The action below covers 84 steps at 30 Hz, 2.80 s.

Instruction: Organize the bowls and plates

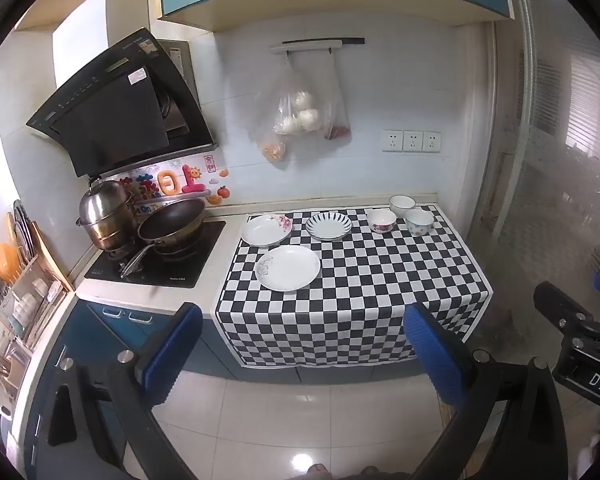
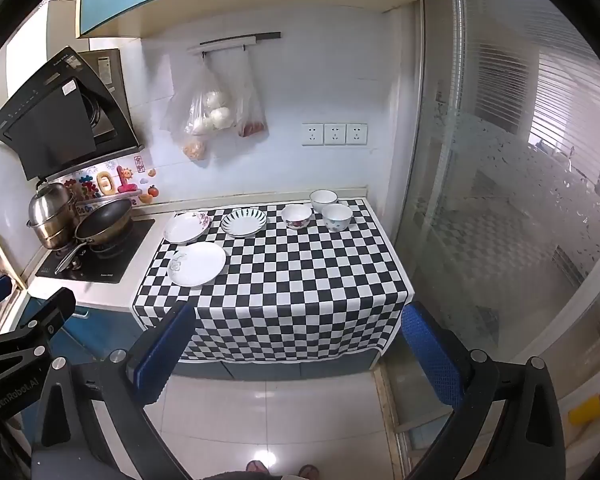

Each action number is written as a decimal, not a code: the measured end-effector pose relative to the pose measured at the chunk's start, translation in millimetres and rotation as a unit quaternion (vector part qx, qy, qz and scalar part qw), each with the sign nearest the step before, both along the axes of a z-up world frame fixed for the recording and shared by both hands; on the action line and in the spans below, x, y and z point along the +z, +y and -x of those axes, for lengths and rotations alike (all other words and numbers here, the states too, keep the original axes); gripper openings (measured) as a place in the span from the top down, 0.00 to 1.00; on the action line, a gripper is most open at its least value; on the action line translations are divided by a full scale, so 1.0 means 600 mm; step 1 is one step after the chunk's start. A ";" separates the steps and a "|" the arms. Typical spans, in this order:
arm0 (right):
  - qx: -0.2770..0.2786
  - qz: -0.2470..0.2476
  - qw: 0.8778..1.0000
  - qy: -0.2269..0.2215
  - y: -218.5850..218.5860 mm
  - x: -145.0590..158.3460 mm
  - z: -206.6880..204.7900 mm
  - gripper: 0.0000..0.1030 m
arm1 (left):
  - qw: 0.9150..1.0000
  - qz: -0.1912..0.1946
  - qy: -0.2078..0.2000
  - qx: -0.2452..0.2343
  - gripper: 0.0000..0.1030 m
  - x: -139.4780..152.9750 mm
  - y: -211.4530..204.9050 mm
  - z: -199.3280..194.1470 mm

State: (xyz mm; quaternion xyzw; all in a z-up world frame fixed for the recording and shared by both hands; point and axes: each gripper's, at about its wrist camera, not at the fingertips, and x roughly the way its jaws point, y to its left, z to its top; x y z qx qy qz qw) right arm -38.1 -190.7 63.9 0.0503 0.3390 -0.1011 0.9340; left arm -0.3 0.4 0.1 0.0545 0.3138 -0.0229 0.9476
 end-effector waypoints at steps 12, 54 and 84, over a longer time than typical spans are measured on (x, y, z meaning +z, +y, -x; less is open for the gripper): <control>0.001 0.010 1.000 0.001 0.017 0.007 0.011 0.00 | 1.000 0.000 -0.001 -0.001 0.00 0.017 -0.003 0.001; -0.009 0.011 1.000 0.008 -0.013 0.002 -0.005 0.00 | 1.000 -0.005 0.000 -0.009 0.00 0.006 -0.012 -0.008; -0.010 0.013 1.000 0.007 -0.026 -0.007 -0.005 0.00 | 1.000 -0.001 -0.002 -0.007 0.00 -0.001 -0.009 0.002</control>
